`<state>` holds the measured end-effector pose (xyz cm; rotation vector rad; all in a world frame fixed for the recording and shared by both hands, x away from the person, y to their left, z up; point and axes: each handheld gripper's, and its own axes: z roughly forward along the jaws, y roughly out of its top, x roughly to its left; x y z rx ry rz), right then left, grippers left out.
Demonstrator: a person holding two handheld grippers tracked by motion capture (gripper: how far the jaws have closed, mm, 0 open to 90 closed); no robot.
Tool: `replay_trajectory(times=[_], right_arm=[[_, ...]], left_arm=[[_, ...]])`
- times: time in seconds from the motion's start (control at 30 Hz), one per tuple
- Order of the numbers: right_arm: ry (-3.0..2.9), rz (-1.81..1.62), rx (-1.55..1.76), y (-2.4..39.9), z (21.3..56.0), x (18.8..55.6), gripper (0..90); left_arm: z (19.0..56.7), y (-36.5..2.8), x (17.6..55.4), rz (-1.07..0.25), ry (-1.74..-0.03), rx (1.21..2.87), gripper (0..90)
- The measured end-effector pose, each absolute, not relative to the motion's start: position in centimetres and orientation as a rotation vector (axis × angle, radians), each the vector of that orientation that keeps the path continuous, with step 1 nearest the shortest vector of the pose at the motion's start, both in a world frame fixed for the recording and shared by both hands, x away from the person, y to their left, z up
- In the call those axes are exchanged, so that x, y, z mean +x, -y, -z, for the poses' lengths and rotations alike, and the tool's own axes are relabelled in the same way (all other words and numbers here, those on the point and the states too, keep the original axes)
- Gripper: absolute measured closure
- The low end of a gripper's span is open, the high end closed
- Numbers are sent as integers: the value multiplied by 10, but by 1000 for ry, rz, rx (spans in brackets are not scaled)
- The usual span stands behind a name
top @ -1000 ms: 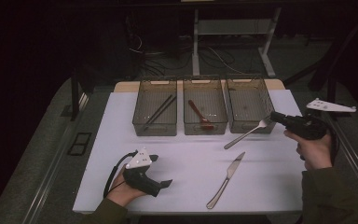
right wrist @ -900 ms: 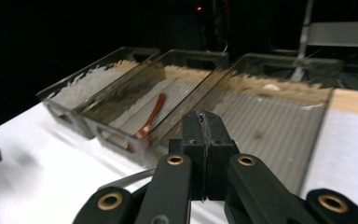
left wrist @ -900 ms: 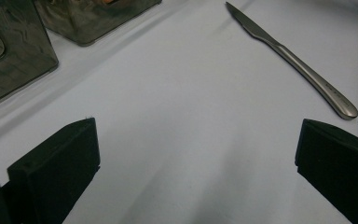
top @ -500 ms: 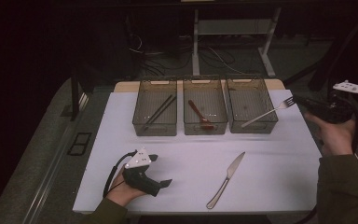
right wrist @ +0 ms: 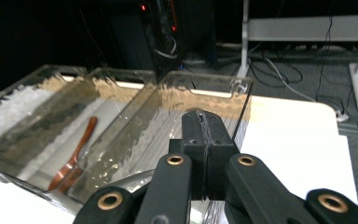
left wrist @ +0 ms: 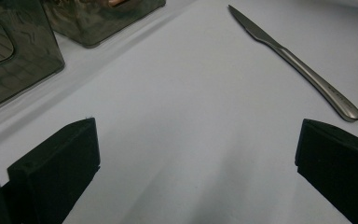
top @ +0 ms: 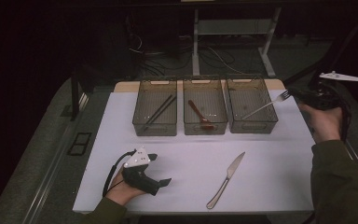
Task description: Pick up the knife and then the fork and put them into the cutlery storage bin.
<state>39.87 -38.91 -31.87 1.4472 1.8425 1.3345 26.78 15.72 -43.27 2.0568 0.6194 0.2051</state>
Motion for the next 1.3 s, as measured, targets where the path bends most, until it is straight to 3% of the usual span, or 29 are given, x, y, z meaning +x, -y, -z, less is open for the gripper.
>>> replay_trajectory(times=[0.9,1.3], right_arm=[[-2011,-1246,1548,361,361,457,890],[-2008,-1075,1566,353,379,484,817]], left_arm=[[434,-154,268,-191,-610,2065,0],[435,-153,271,-182,-607,2062,0]])
